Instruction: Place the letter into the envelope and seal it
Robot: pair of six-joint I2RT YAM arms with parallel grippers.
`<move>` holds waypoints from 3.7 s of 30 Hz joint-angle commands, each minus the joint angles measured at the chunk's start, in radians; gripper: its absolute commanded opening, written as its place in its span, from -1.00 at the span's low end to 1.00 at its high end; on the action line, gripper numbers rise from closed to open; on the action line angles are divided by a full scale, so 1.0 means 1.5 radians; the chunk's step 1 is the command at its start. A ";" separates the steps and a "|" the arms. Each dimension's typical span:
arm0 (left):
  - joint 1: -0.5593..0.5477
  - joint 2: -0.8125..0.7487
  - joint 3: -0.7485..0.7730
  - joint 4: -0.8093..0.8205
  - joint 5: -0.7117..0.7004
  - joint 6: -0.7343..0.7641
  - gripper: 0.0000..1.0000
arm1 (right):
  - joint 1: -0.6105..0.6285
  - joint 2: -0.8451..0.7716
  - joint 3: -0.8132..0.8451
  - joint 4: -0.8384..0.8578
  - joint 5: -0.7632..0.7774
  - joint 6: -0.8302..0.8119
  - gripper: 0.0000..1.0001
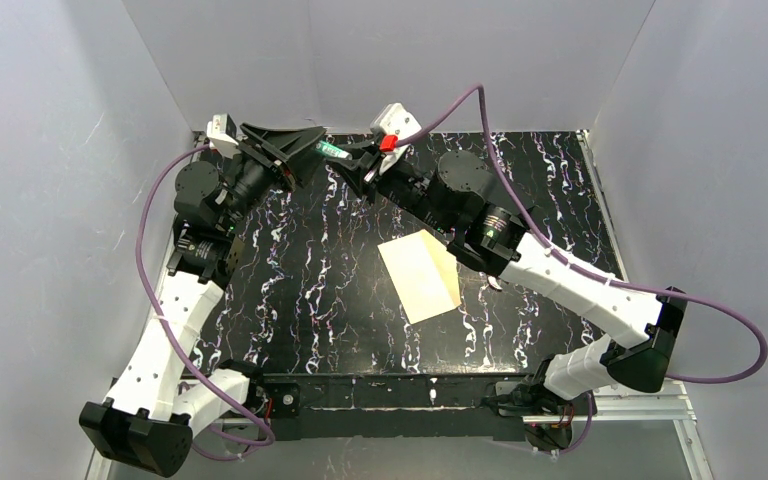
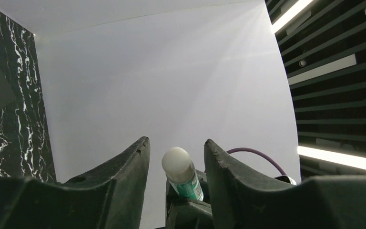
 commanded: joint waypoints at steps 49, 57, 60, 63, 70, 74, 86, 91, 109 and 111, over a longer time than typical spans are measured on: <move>0.000 -0.027 0.004 0.017 0.021 -0.102 -1.00 | -0.001 0.031 0.045 0.101 -0.035 0.053 -0.49; 0.000 -0.025 0.017 0.015 0.022 -0.046 -0.31 | -0.001 0.036 0.072 0.070 -0.004 0.059 -0.97; 0.000 -0.026 0.026 0.001 0.013 0.024 0.35 | -0.001 0.041 0.090 0.007 0.028 0.062 -0.97; -0.001 -0.036 0.015 -0.026 0.012 0.099 0.58 | -0.003 0.029 0.086 -0.061 0.080 0.089 -0.97; 0.005 -0.123 -0.024 -0.307 0.014 0.337 0.70 | -0.054 0.055 0.140 -0.475 0.162 0.312 -0.97; 0.005 -0.120 -0.033 -0.453 0.002 0.519 0.67 | -0.091 0.050 0.003 -0.560 0.139 0.417 -0.97; -0.048 0.209 -0.109 -0.285 0.268 0.663 0.26 | -0.108 0.033 -0.257 -0.543 0.143 0.575 -0.97; -0.064 0.350 -0.070 -0.202 0.336 0.641 0.05 | -0.126 0.012 -0.304 -0.481 0.131 0.575 -0.97; -0.131 0.627 0.069 -0.215 0.244 0.592 -0.66 | -0.147 0.110 -0.262 -0.481 0.166 0.524 -0.97; -0.134 0.642 0.079 -0.237 0.227 0.600 -0.67 | -0.147 0.122 -0.261 -0.471 0.171 0.517 -0.97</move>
